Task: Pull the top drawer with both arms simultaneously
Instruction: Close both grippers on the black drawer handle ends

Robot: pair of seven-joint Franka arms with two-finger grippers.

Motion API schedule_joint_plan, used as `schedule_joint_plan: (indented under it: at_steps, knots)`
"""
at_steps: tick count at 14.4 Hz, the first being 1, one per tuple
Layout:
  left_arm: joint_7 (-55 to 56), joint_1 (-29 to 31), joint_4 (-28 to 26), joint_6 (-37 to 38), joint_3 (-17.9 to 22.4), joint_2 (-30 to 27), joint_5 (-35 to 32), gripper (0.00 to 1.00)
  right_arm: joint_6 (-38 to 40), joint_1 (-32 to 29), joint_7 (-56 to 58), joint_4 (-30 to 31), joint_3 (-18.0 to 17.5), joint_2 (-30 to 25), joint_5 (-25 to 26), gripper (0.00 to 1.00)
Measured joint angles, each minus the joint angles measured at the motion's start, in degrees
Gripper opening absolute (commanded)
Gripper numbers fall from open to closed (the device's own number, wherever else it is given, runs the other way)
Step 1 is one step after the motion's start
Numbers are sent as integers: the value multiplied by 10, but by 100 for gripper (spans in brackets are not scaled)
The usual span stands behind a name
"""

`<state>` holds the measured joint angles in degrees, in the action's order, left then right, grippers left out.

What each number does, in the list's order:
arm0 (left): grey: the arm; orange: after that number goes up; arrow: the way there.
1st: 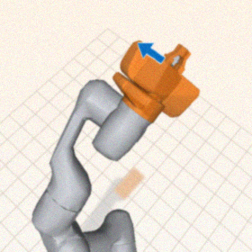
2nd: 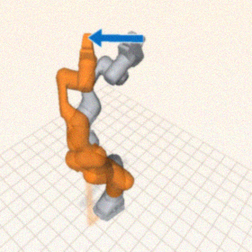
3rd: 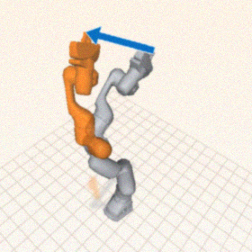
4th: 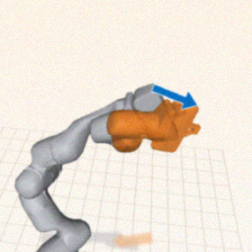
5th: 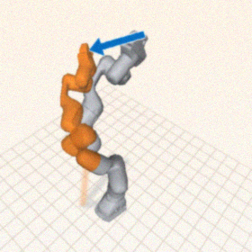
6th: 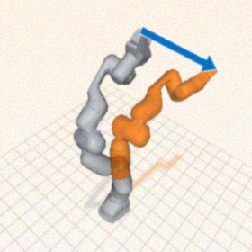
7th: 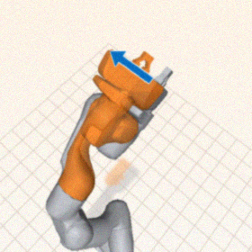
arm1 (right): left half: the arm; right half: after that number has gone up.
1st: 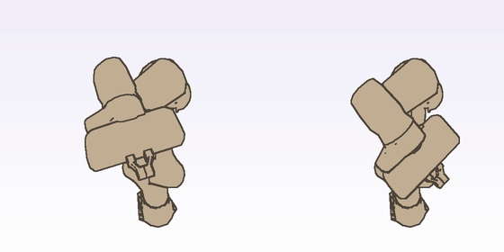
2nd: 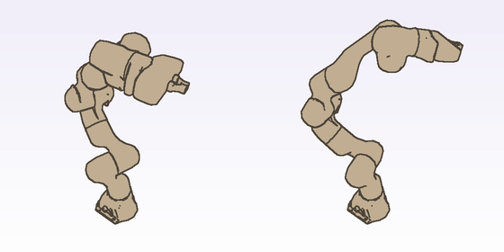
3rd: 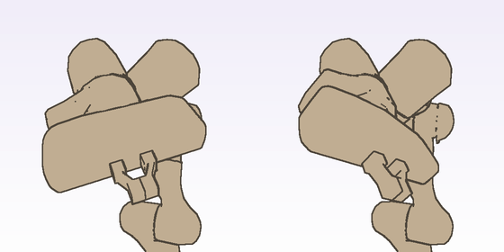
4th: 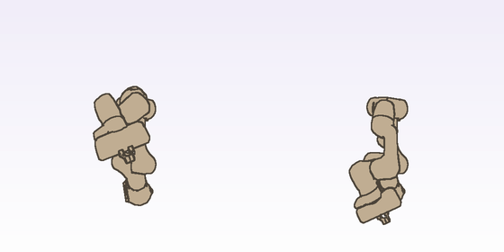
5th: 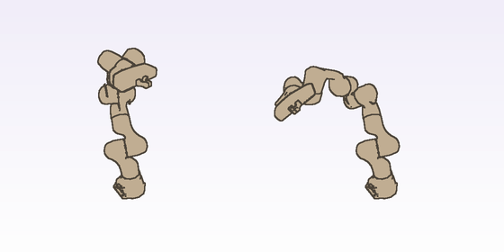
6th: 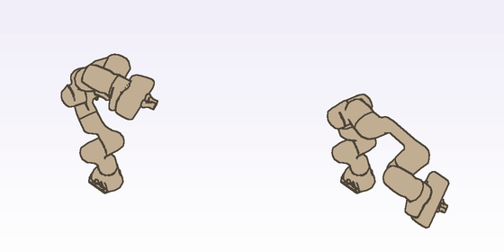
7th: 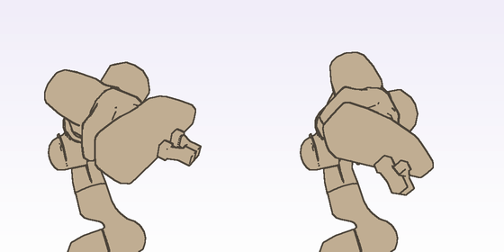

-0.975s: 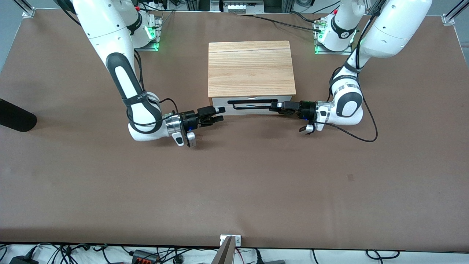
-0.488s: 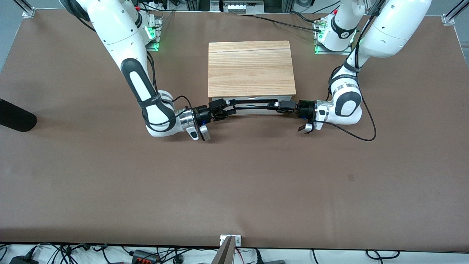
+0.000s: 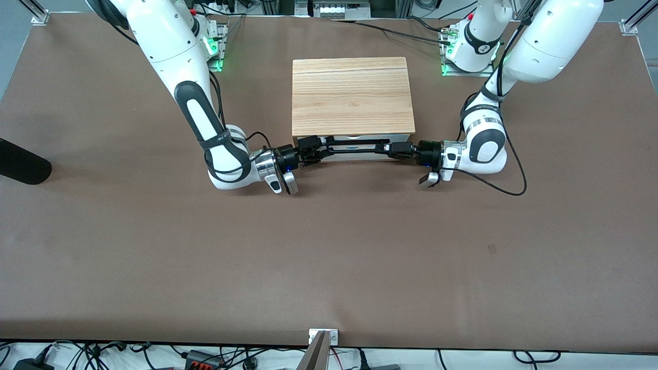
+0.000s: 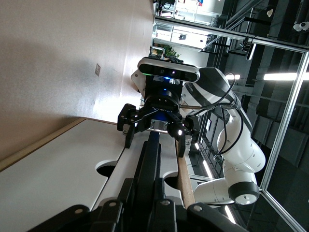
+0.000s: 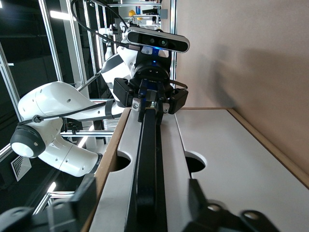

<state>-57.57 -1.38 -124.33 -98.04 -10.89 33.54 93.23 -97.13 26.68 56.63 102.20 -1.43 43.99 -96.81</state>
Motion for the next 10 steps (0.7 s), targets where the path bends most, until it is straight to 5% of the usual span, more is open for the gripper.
schedule_joint_plan:
  at_steps: [4,10]
  knots:
    - [-5,0,0,1,0,0,1,21,-5,0,4,1,1,1,0,3]
    - [-17,2,2,9,0,6,5,19,-2,-2,55,0,1,4,-8,0]
